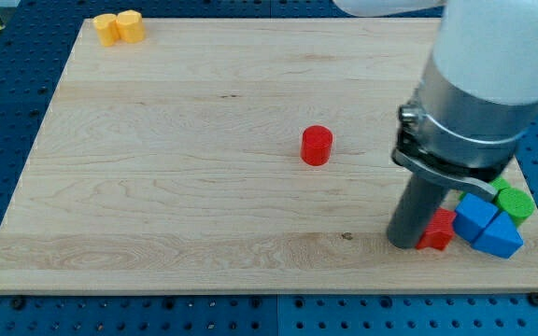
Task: Move red circle into red star
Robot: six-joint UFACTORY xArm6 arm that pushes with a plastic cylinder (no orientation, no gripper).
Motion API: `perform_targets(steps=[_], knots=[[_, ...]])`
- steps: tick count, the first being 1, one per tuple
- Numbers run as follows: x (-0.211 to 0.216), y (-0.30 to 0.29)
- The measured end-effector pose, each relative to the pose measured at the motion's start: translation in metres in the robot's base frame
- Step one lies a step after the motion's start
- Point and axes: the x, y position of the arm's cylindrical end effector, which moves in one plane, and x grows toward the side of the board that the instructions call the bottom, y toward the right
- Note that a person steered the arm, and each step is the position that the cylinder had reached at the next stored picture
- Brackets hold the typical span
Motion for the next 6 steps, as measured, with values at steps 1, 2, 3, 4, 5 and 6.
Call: perform_targets(steps=[1,2,3,4,5,6], knots=[[0.011,0.016],[0.013,0.021],[0.001,-0.003],[-0.043,-0.072],[-0.093,-0.135],[-0.130,-0.160]])
